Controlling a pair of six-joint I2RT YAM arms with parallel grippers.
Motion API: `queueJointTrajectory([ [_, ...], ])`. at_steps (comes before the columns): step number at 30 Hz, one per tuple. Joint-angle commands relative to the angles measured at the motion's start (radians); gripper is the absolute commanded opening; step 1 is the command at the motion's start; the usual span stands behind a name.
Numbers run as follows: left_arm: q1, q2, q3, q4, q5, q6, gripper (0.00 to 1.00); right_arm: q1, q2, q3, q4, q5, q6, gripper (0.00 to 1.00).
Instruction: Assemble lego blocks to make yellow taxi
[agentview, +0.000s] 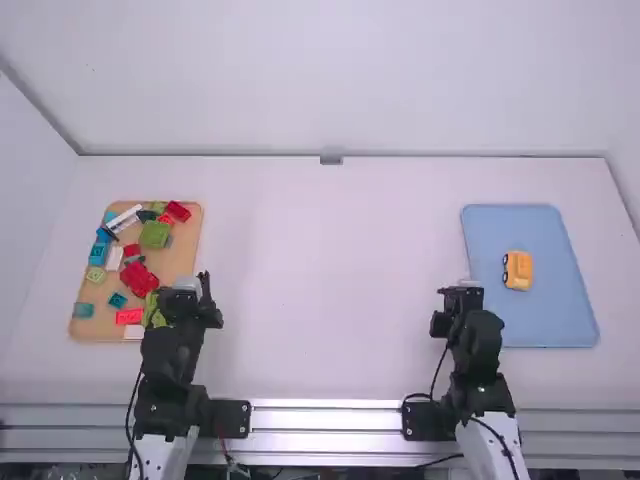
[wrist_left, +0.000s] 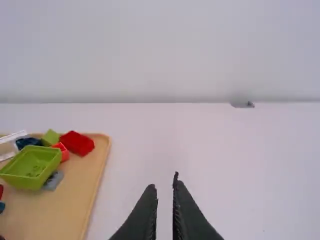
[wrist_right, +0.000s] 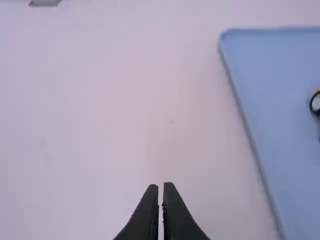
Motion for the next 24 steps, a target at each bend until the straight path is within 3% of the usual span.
queueJointTrajectory([
  [1,0.004,-0.007,-0.009,-0.005,0.001,0.007,0.06,0.000,-0.042,-0.010,-0.006,0.002,0.003,0.00],
  [8,0.004,-0.007,-0.009,-0.005,0.001,0.007,0.00,0.000,-0.142,-0.010,-0.006,0.002,0.003,0.00],
  [24,0.004,-0.007,-0.009,-0.005,0.001,0.007,0.00,0.000,-0.330,-0.010,-0.006,0.002,0.003,0.00],
])
